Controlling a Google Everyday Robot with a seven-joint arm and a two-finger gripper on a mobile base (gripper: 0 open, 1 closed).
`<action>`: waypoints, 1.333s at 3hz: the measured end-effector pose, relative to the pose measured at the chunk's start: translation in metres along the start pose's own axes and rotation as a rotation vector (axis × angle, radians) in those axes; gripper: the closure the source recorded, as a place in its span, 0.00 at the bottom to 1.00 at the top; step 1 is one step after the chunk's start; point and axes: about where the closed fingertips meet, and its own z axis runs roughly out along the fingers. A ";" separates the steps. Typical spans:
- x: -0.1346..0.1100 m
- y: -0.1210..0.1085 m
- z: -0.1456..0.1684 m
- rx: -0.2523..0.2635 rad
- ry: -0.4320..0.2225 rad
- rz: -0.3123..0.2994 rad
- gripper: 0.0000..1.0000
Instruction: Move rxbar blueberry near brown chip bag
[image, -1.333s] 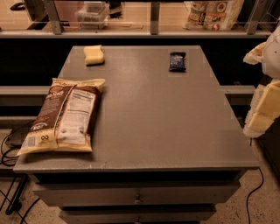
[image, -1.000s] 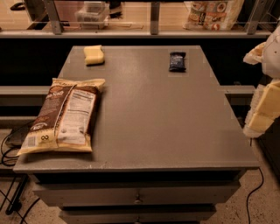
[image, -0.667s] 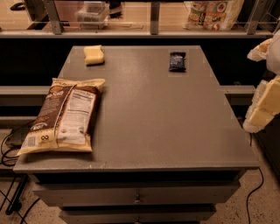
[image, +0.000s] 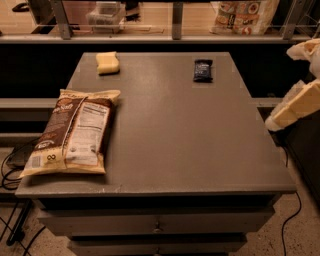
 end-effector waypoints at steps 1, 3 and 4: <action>-0.013 -0.020 0.005 0.056 -0.121 0.025 0.00; -0.036 -0.061 0.029 0.095 -0.178 0.008 0.00; -0.049 -0.068 0.054 0.088 -0.200 -0.004 0.00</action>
Offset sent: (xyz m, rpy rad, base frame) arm 0.0195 0.0044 0.0087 0.0962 -0.0789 -0.0095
